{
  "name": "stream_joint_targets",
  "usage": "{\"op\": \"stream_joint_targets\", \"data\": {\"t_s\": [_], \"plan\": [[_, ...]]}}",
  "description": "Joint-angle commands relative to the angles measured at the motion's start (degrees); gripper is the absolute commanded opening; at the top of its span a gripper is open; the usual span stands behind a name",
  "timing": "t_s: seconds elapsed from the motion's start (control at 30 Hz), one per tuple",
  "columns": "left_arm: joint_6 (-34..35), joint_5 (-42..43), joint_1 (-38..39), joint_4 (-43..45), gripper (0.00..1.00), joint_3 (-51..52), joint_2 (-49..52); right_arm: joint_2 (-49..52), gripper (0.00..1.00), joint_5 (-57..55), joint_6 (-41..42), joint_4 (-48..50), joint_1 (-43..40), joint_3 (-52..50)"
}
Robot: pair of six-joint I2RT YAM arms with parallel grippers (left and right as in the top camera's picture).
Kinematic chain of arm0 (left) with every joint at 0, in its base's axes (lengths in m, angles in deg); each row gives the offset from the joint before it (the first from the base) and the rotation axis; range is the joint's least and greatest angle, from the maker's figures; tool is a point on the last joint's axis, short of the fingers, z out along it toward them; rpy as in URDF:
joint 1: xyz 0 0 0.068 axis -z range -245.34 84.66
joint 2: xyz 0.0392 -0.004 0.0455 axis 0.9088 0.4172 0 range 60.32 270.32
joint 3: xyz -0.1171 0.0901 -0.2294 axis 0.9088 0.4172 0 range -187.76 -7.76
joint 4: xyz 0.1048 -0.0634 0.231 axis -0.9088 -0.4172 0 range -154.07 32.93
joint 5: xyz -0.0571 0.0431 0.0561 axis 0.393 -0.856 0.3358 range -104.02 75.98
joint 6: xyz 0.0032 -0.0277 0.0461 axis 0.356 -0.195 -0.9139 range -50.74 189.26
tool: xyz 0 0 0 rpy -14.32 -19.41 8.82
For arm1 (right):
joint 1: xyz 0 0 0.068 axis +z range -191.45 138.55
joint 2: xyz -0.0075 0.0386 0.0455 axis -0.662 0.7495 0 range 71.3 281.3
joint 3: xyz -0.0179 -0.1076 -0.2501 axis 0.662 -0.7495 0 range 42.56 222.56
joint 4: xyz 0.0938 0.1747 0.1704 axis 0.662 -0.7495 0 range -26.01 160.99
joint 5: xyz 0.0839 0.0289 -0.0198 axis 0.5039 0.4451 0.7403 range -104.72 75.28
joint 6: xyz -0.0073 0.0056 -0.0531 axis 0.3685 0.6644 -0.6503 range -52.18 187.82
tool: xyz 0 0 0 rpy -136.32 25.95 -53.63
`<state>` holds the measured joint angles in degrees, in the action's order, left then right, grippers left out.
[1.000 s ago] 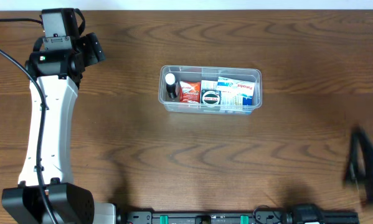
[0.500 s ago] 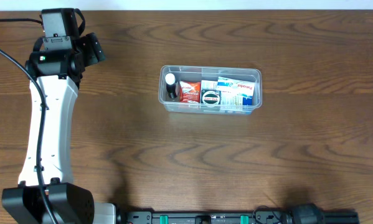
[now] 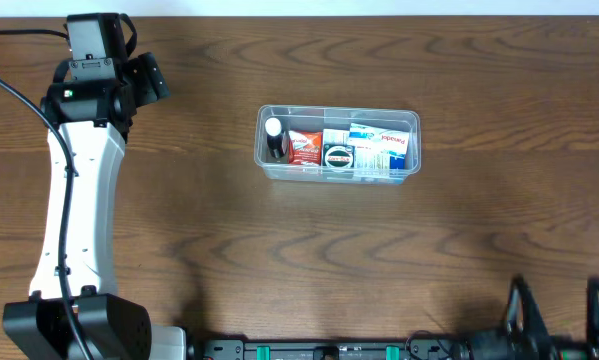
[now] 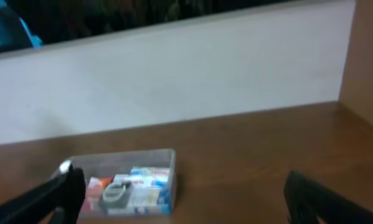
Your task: Pack container
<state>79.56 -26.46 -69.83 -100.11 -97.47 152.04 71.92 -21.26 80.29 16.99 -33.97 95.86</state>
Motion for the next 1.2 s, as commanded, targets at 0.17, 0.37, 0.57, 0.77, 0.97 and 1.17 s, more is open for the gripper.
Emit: {"op": "stream_joint_targets", "data": {"t_s": [0.17,0.37,0.57,0.77,0.97,1.17], "plan": [[-0.37,-0.87,-0.26,0.04,0.98,-0.68,-0.42,-0.26,0.99,-0.52,-1.84,28.68,0.83,-22.95],[-0.35,-0.87,-0.26,0.04,0.98,-0.68,-0.42,-0.26,0.99,-0.55,-1.86,50.16,0.81,-37.66],[-0.37,-0.87,-0.26,0.04,0.98,-0.68,-0.42,-0.26,0.99,-0.55,-2.78,62.53,0.68,-46.45],[-0.37,-0.87,-0.26,0.04,0.98,-0.68,-0.42,-0.28,0.99,1.64,-7.67,65.44,-0.72,-50.45],[-0.37,-0.87,-0.26,0.04,0.98,-0.68,-0.42,-0.31,0.99,10.43,-16.87,64.22,-2.27,-51.56],[-0.37,-0.87,-0.26,0.04,0.98,-0.68,-0.42,-0.31,0.99,9.55,-16.85,61.24,-3.1,-52.98]]}}
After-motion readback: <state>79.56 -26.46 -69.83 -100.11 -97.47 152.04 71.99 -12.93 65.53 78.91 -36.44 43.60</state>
